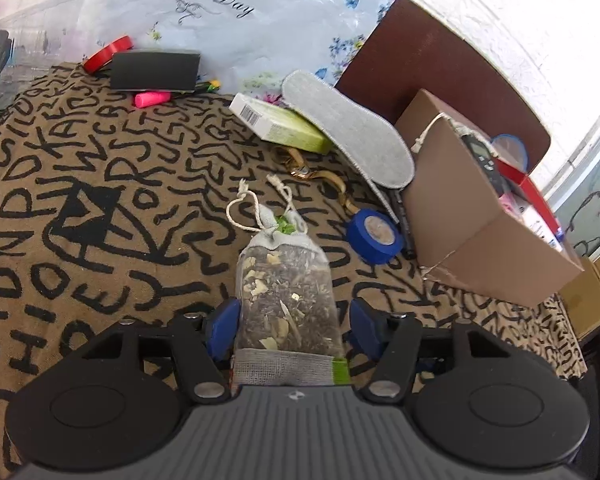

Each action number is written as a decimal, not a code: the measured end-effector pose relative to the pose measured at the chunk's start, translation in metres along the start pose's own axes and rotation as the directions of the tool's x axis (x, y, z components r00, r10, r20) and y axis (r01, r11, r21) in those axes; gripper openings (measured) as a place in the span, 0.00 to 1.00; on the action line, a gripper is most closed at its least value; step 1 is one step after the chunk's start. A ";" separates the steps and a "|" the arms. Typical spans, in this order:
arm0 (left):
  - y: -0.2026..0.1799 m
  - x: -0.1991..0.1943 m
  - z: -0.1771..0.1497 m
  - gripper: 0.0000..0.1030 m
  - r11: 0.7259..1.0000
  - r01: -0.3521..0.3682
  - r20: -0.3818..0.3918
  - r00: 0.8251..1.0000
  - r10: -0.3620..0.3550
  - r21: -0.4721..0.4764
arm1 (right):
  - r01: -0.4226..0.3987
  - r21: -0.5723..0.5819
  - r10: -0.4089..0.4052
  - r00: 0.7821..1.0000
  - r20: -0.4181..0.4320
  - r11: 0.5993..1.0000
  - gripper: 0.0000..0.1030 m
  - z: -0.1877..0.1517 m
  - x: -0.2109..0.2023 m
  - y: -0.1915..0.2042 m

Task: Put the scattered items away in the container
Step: 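Close the left gripper on the herbal sachet bag and lift it, then carry the sachet into the cardboard box and open the left gripper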

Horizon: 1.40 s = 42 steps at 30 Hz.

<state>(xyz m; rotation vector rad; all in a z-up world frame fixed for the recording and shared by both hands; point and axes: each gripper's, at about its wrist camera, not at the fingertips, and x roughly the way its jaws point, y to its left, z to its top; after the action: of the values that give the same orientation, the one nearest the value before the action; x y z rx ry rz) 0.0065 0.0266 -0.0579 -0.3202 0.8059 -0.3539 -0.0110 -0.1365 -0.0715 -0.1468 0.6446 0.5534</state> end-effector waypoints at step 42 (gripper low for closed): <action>-0.224 -0.014 0.095 0.50 0.854 0.268 0.161 0.915 -0.371 0.445 | 0.341 0.117 -0.358 0.834 0.420 0.933 0.36 0.041 -0.158 -0.094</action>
<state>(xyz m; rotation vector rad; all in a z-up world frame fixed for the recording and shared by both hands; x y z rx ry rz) 0.0273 -0.1543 0.1039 -0.0912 0.4152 -0.7763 -0.0433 -0.2739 0.0536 -0.0969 0.1780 0.2030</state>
